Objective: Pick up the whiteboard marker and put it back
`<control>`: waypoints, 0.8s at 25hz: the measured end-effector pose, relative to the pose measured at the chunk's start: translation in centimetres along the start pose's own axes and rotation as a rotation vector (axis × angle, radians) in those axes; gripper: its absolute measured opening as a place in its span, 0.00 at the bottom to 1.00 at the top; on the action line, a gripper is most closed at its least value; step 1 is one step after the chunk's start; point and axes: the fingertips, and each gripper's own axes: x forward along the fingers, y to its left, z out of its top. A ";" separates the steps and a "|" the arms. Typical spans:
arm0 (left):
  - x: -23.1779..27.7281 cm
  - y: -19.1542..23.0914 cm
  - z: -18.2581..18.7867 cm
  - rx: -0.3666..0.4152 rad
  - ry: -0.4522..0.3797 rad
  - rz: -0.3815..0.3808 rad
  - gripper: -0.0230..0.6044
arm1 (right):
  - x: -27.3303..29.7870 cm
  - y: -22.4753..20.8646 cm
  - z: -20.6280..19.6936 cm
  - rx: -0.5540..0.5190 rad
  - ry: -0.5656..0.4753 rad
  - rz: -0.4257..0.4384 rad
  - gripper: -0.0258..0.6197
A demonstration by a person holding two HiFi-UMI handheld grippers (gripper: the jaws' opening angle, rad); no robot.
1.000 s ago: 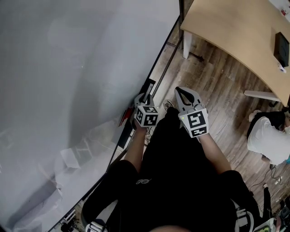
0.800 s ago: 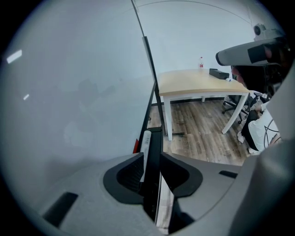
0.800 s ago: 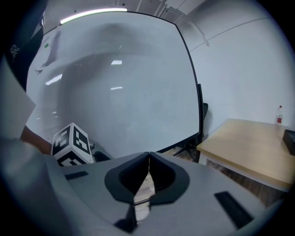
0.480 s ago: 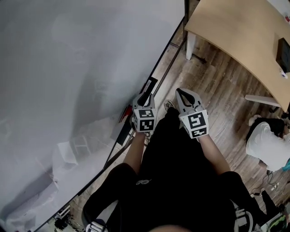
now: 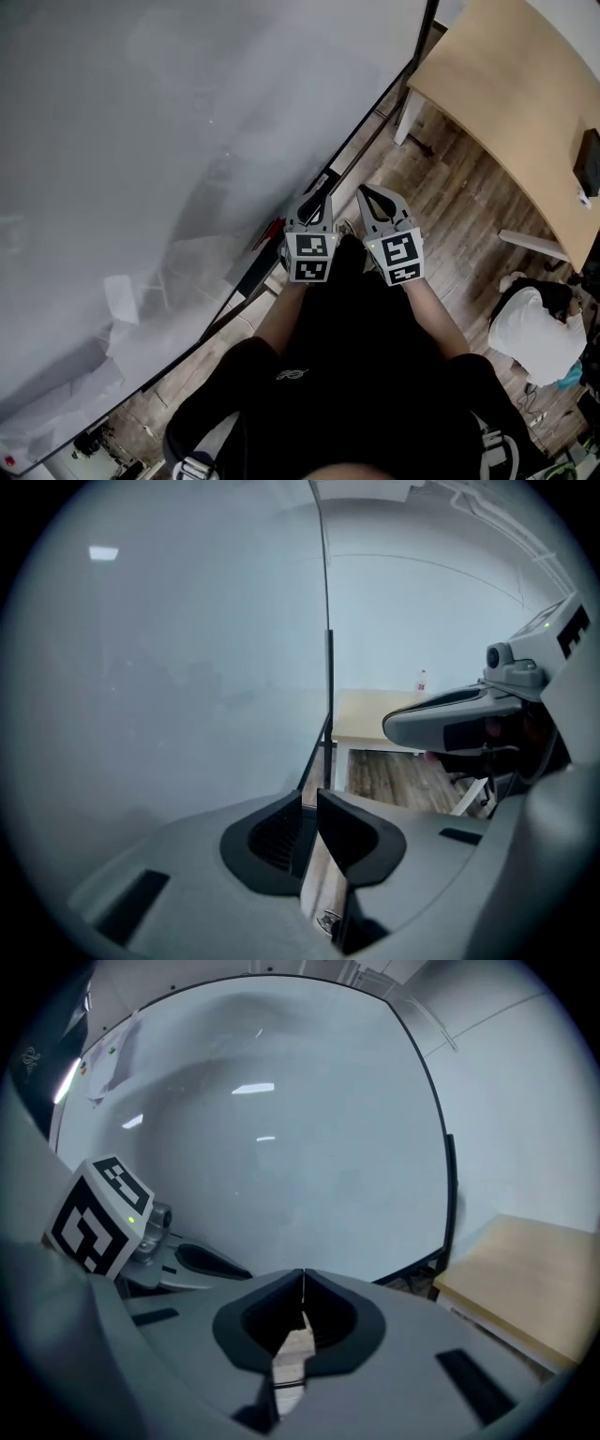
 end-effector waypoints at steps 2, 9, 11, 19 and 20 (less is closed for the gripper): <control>0.1 0.1 0.7 0.006 -0.024 0.003 0.11 | 0.5 -0.3 0.7 -0.019 -0.007 -0.002 0.04; -1.7 -0.5 1.9 -0.065 -0.116 0.065 0.06 | -0.1 0.2 1.1 -0.034 -0.003 0.054 0.04; -2.7 -0.9 1.8 -0.104 -0.129 0.106 0.05 | -0.6 0.9 1.1 -0.063 -0.001 0.109 0.04; -7.4 -4.5 0.6 -0.252 -0.186 0.299 0.05 | -4.8 2.6 1.3 -0.113 -0.065 0.290 0.04; -8.2 -5.5 0.2 -0.265 -0.196 0.328 0.05 | -5.5 2.9 0.8 -0.125 -0.063 0.317 0.04</control>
